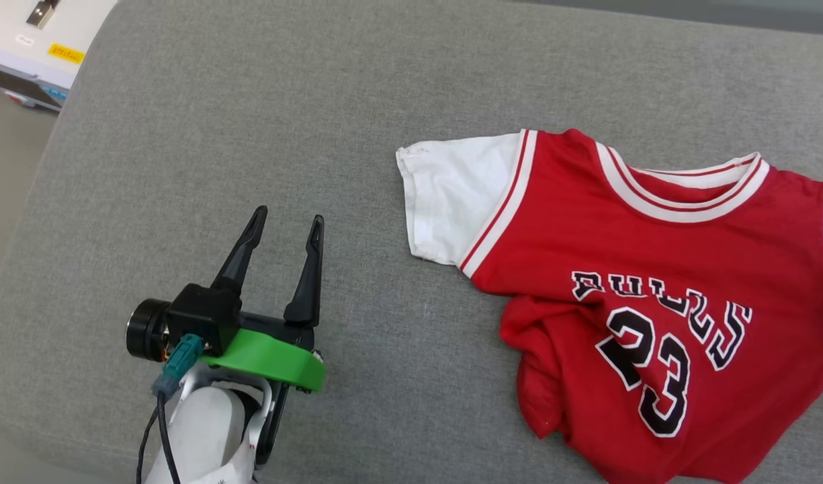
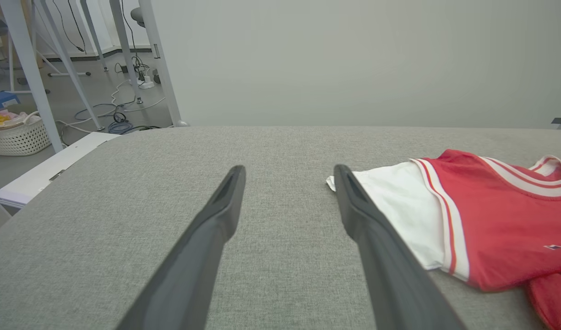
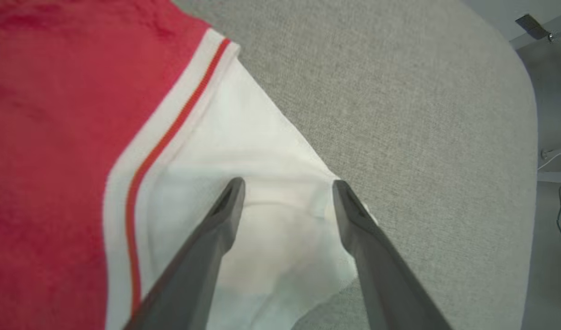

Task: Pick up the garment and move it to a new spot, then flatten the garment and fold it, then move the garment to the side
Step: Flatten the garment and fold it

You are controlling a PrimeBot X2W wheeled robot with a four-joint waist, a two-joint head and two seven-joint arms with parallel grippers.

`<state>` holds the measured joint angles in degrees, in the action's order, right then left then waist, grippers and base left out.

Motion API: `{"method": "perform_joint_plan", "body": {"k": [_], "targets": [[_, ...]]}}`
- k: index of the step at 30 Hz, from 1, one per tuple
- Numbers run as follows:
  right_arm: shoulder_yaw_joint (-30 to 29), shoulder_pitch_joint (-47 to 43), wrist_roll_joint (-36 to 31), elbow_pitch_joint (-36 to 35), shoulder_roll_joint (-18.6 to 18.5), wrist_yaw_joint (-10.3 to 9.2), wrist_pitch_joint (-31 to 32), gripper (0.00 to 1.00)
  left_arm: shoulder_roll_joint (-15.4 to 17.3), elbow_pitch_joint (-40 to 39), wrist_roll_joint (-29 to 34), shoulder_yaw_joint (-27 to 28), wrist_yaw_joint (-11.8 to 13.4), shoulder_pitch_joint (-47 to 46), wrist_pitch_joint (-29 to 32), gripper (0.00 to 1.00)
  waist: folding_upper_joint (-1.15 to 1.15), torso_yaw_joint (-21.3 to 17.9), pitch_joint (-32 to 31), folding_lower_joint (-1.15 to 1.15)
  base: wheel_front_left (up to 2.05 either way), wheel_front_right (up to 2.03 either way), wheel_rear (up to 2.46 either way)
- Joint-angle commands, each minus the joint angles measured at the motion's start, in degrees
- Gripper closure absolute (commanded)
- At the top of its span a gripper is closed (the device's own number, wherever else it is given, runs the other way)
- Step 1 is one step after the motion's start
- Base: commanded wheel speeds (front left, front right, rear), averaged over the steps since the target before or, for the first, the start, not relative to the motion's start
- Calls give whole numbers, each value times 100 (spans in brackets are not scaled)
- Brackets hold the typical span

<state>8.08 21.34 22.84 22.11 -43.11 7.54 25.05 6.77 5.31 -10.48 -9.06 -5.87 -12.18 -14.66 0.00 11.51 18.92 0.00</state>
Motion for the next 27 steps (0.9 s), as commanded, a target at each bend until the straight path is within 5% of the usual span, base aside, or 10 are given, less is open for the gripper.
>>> {"method": "perform_joint_plan", "body": {"k": [1, 14, 27], "targets": [[-36, 89, -9, 52, 104, -5, -224, 0, -22, 35, 29, 19, -33, -61, -34, 0, 0, -108, -149, 0, 0, 0, 0], [-469, -522, -58, -834, 911, -5, -2439, 0, -36, 124, -192, 52, -100, 164, -34, 0, 0, -654, -1043, 0, 0, 0, 0], [-1142, -2046, -257, -2220, 2570, -5, -3285, 0, -80, 361, -432, -32, -132, 575, -29, 0, 0, -955, -1372, 0, 0, 0, 0]]}}
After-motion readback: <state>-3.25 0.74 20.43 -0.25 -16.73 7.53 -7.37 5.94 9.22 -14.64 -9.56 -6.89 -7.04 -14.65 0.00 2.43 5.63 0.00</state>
